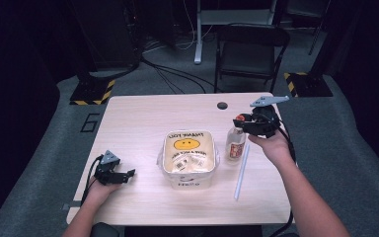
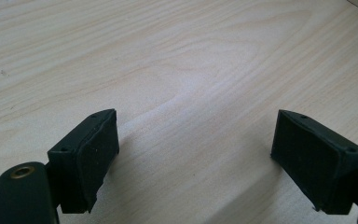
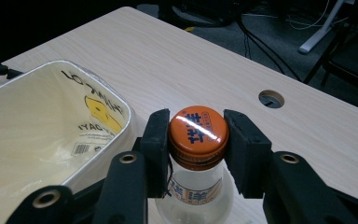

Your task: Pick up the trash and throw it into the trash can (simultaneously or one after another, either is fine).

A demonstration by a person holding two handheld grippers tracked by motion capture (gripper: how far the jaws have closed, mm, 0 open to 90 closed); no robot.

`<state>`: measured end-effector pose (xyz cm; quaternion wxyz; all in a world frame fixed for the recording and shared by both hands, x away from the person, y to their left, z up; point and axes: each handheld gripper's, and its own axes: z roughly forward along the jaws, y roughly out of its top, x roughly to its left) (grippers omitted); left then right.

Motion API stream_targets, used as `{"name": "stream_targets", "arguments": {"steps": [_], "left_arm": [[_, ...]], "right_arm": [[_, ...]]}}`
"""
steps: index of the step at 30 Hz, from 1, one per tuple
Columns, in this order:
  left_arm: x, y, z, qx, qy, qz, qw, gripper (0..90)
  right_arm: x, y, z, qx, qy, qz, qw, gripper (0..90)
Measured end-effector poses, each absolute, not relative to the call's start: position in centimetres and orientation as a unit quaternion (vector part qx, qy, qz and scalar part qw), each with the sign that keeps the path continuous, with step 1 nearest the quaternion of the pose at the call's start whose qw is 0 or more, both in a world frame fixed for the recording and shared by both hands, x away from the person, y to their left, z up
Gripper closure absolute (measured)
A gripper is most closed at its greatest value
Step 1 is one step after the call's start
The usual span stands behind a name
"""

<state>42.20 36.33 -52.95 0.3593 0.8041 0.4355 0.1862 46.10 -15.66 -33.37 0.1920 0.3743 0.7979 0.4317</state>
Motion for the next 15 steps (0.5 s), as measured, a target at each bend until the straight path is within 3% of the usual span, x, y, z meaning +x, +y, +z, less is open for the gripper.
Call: {"name": "stream_targets", "arguments": {"steps": [15], "left_arm": [[42.2,36.3,-52.9,0.804,0.435,0.186,0.359,14.6]], "right_arm": [[45.3,-15.4,-31.1,0.362,0.802,0.433,0.197,61.9]]}}
